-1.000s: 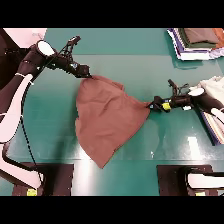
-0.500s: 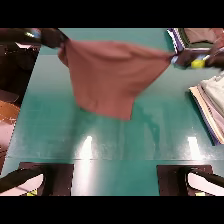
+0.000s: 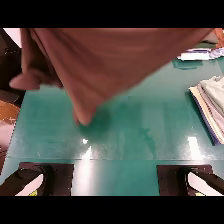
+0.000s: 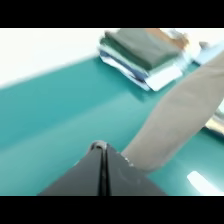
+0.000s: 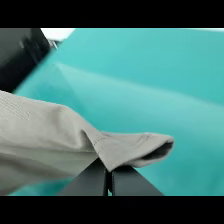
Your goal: Fold the shirts.
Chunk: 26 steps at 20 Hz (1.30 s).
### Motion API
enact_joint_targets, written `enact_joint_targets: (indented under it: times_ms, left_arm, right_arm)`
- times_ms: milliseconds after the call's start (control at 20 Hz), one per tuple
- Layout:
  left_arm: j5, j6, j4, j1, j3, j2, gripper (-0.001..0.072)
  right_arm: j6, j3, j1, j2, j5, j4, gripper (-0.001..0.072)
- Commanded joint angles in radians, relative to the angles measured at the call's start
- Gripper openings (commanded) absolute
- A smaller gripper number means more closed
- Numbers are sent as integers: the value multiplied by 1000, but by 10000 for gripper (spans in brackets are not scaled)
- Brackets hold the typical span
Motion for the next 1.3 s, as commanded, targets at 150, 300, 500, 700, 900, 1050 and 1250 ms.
enact_joint_targets:
  times_ms: [150, 300, 500, 700, 900, 1050, 1250]
  left_arm:
    - [-150, 1, -31, 0, -276, -160, 26]
    - [-79, 1, -31, 0, -492, -256, 27]
    - [152, 0, -30, 0, -647, -356, 131]
    - [213, -32, -18, 0, -590, -365, 621]
    - [190, -38, 150, 0, -399, -362, 621]
    - [196, -96, 186, 66, -366, -386, 620]
    - [87, -68, 44, 205, -367, -543, 621]
  right_arm:
    - [35, -261, 0, 10, 153, -107, 17]
    - [35, -455, 0, 10, 82, -107, 17]
    - [35, -630, 0, 10, 4, -106, 17]
    - [35, -695, 0, 10, -23, -106, 17]
    - [35, -694, 0, 11, -36, -107, 17]
    - [35, -694, 0, 11, -48, -107, 17]
    - [35, -694, 0, 11, -65, -107, 17]
